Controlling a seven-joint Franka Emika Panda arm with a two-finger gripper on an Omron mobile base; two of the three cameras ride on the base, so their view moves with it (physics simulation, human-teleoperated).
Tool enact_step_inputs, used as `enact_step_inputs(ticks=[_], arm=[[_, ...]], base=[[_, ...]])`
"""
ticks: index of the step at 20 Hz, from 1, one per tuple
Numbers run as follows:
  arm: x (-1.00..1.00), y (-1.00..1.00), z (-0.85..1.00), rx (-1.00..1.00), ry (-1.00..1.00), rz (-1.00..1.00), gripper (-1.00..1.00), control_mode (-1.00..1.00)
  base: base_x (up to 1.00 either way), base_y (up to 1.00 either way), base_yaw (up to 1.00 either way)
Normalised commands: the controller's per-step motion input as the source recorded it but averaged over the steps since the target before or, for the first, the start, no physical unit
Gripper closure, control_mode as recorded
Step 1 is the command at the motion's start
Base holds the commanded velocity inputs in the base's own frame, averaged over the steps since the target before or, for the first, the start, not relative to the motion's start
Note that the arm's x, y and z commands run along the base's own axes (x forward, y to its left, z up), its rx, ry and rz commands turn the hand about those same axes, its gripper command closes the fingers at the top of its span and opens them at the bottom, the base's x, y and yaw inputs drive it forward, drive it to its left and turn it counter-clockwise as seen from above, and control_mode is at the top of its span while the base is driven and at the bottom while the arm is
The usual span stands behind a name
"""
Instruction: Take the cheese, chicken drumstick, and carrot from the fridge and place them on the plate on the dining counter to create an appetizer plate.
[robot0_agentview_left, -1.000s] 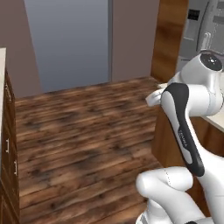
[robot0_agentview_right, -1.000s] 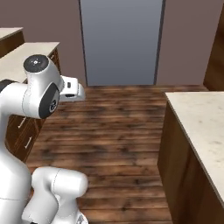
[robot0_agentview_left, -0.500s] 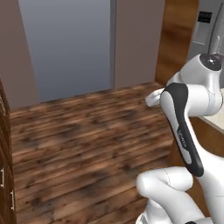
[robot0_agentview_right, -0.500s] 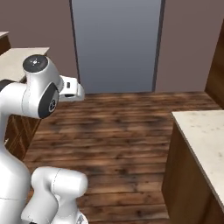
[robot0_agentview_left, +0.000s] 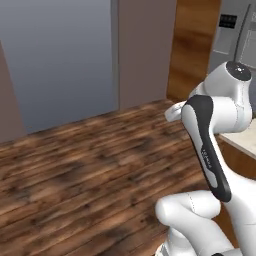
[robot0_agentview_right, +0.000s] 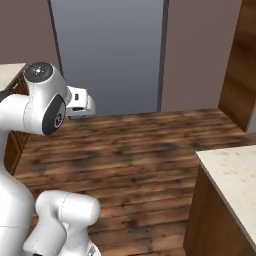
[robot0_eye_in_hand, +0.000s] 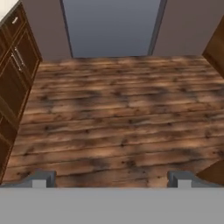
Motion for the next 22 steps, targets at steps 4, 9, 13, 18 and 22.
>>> enact_step_inputs(ticks=[4, 9, 13, 18, 22], arm=[[0.00, 0.00, 0.00, 0.00, 0.00, 0.00, -1.00, 1.00], [0.00, 0.00, 0.00, 0.00, 0.00, 0.00, -1.00, 1.00], [0.00, 0.00, 0.00, 0.00, 0.00, 0.00, -1.00, 1.00], [0.00, 0.00, 0.00, 0.00, 0.00, 0.00, -1.00, 1.00], [0.00, 0.00, 0.00, 0.00, 0.00, 0.00, -1.00, 1.00]], base=[[0.87, -0.05, -0.35], [0.90, -0.06, -0.39], [0.88, -0.07, -0.41], [0.86, -0.01, -0.43], [0.88, 0.00, -0.46]])
